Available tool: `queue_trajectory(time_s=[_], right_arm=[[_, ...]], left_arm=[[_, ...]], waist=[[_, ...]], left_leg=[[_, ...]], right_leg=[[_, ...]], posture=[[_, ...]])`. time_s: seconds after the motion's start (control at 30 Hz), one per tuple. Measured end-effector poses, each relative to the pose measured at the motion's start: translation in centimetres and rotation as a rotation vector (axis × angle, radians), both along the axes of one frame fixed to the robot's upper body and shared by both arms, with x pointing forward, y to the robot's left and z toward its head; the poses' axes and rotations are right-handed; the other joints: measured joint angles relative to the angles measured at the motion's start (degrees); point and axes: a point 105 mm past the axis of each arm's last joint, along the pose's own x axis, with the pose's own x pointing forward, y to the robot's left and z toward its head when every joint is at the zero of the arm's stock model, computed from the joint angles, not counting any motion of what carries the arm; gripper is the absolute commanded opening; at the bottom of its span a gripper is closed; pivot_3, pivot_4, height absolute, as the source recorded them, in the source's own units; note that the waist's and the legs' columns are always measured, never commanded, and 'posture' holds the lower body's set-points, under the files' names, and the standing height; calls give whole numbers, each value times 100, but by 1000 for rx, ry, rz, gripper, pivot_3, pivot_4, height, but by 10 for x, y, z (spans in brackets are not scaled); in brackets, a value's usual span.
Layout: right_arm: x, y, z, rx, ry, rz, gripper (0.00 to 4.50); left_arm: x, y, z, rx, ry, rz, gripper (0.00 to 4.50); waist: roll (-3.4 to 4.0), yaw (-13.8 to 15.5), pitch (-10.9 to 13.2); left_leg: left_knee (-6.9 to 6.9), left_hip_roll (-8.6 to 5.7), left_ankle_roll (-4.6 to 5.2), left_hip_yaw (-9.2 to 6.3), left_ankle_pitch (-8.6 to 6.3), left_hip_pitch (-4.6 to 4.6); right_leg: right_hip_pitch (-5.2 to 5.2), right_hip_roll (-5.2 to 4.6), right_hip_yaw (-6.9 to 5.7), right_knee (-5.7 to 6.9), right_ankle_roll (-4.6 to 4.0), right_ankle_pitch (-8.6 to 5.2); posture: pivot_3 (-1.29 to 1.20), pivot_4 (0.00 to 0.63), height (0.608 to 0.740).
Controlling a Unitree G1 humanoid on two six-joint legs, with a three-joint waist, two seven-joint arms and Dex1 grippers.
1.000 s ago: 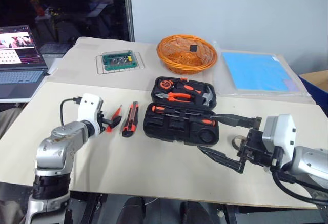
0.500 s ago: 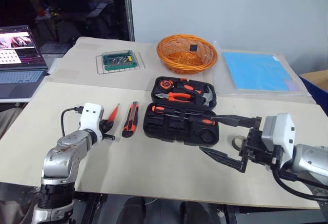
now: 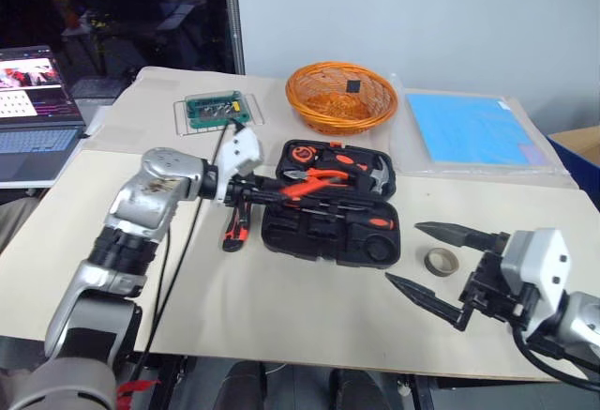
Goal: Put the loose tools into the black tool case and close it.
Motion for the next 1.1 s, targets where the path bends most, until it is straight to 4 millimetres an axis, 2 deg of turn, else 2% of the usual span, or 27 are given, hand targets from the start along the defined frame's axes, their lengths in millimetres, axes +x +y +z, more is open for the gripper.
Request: queue_trajectory(time_s=[0.1, 0.3, 0.57, 1.1], right_arm=[[-1, 1, 3, -5, -20, -17, 4500], [-4, 3, 2, 3, -24, -50, 4500], [-6, 1, 0, 4, -21, -83, 4500], [-7, 0, 0, -8, -27, -94, 4500]], left_arm=[[9, -11, -17, 93, -14, -70, 463], [23, -15, -40, 222, -67, -106, 463], [34, -13, -39, 280, -113, -88, 463], [36, -9, -39, 335, -163, -141, 463]], waist=[[0, -4, 0], [-1, 18, 1], [0, 14, 0], [0, -9, -1]], left_leg=[[5, -1, 1, -7, 1, -7], [19, -3, 2, -13, 0, -20], [29, -4, 3, -19, 1, -18], [31, -3, 4, -19, 1, -15]], right_leg=[[-3, 2, -4, 2, 1, 0], [-1, 0, -8, 0, 9, 1], [6, 0, -9, 5, 11, 2], [8, 2, -8, 10, 12, 3]], posture=[[0, 150, 740], [0, 150, 740], [0, 150, 740], [0, 150, 740]])
